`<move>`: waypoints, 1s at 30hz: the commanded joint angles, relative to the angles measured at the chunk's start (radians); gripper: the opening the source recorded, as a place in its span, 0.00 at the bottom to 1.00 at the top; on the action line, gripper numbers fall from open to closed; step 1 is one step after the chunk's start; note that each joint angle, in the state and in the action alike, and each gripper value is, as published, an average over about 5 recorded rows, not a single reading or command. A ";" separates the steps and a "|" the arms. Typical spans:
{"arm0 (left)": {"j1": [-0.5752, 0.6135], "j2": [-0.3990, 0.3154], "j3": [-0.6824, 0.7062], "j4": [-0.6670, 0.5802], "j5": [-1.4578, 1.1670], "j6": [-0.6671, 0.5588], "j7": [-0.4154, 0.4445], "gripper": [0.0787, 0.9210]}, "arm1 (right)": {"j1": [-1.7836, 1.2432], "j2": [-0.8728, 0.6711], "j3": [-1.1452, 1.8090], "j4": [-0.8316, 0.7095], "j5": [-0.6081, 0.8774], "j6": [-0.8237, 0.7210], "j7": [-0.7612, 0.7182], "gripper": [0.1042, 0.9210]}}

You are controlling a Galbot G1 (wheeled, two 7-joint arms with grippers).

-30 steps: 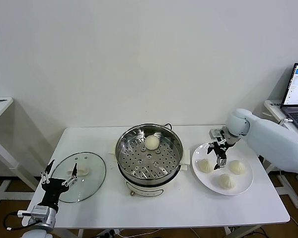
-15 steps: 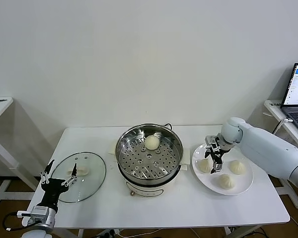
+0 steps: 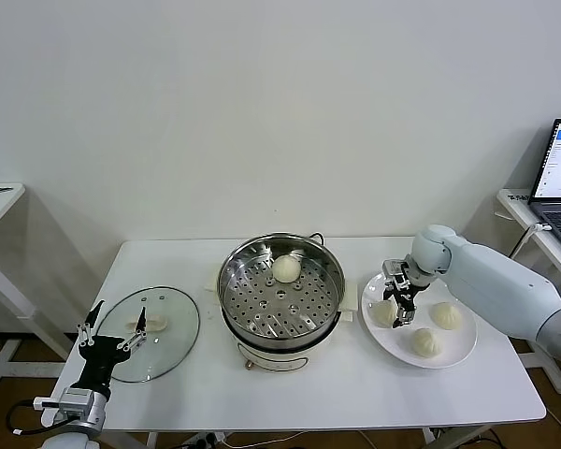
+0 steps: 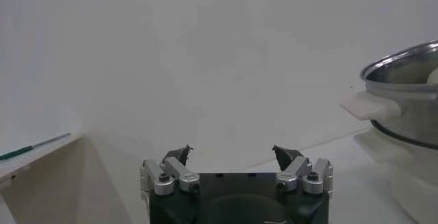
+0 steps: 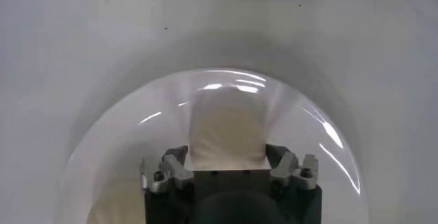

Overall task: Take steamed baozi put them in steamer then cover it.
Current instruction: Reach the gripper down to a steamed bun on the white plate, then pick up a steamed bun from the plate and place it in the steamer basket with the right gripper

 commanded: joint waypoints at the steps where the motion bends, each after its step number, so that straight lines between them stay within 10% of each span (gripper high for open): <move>1: -0.001 0.001 0.002 0.004 0.000 0.000 0.001 0.88 | -0.004 0.004 0.005 -0.003 -0.007 0.005 0.001 0.75; 15: 0.003 -0.002 0.002 -0.016 -0.002 0.001 0.000 0.88 | 0.061 -0.083 -0.018 0.082 0.048 -0.009 -0.026 0.71; 30: -0.002 0.003 -0.001 -0.030 -0.004 0.002 0.001 0.88 | 0.802 -0.228 -0.589 0.459 0.563 -0.194 -0.017 0.71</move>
